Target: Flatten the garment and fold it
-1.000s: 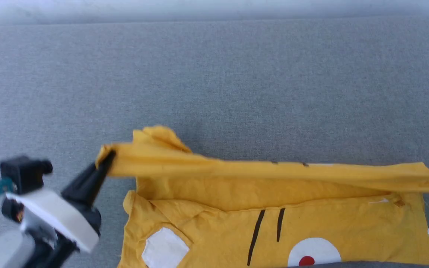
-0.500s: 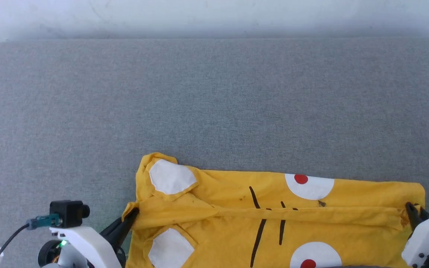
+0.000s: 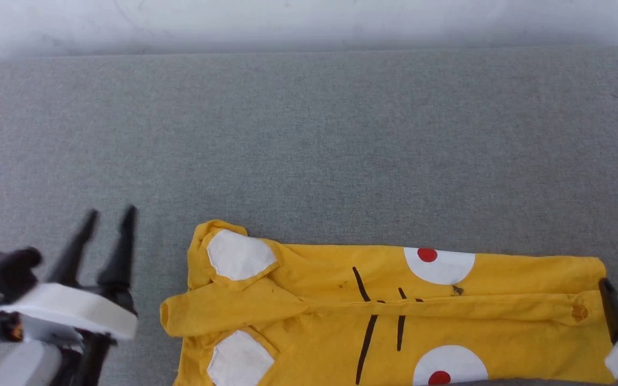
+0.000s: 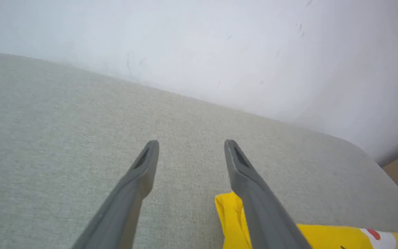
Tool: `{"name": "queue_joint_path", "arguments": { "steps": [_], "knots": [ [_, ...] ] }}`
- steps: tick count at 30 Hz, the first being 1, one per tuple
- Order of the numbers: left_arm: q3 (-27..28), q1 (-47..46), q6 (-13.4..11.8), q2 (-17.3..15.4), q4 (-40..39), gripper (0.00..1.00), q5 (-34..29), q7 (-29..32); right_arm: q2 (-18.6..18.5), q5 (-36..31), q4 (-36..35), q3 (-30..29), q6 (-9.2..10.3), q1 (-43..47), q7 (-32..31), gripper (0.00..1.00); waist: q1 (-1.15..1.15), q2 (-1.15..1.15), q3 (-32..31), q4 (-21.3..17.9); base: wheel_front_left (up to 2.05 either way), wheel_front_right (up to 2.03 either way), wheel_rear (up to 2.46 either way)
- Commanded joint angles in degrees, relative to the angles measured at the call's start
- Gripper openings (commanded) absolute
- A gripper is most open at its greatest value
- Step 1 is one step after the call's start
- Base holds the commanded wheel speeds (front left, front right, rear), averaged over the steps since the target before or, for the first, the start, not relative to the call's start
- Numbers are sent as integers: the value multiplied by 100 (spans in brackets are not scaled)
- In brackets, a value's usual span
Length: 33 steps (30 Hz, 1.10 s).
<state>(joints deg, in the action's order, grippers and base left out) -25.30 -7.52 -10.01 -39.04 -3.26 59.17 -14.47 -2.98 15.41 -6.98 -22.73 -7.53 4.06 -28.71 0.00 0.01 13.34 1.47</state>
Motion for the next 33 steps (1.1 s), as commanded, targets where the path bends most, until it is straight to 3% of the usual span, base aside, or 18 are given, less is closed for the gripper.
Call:
{"name": "queue_joint_path", "arguments": {
  "steps": [1, 6, 10, 15, 16, 17, 18, 19, 25, 33],
  "knots": [
    [220, 101, -122, 89, -125, 100, -226, -40, 10, 46, -29, -42, 4, 72, -15, 100, 0, -1, 32, -5, 0, 0, 0],
    [1390, 596, -347, 768, -961, 100, -1716, -50, 10, 76, 82, -38, 4, 284, -189, 100, 0, -1, 145, 22, 0, 0, 0],
    [1800, 999, -212, 1274, -1214, 100, -2473, -51, 10, 180, 248, 24, 4, 295, -241, 100, 0, -1, 206, 74, 0, 0, 0],
    [2030, 1250, 59, 1692, -1082, 100, -2861, -51, 10, 127, 548, 11, 4, 234, -281, 100, 0, -1, 225, 163, 0, 0, 0],
    [2077, 1267, 116, 1760, -1066, 100, -2898, -51, 10, 146, 625, 8, 4, 224, -348, 84, 0, -1, 233, 183, 0, 0, 0],
    [2121, 1280, 168, 1808, -1049, 100, -2946, -52, 10, 168, 694, 3, 4, 216, -428, 29, 0, -1, 243, 201, 0, 0, 0],
    [2166, 1285, 215, 1850, -1034, 100, -2992, -52, 10, 193, 743, 3, 4, 204, -505, 4, 0, -1, 255, 217, 0, 0, 0],
    [2208, 1287, 255, 1880, -1019, 100, -3046, -52, 10, 216, 770, 2, 4, 187, -567, 0, 0, -1, 264, 229, 0, 0, 0],
    [2376, 1242, 427, 2001, -932, 100, -3403, -52, 10, 85, 656, -93, 4, -9, -662, 0, 0, -1, 260, 222, 0, 0, 0],
    [2472, 1305, 600, 2202, -783, 100, -3613, -52, 10, -717, 230, -677, 4, -311, -834, 0, 0, -1, 103, 119, 0, 0, 0]
  ]
}}
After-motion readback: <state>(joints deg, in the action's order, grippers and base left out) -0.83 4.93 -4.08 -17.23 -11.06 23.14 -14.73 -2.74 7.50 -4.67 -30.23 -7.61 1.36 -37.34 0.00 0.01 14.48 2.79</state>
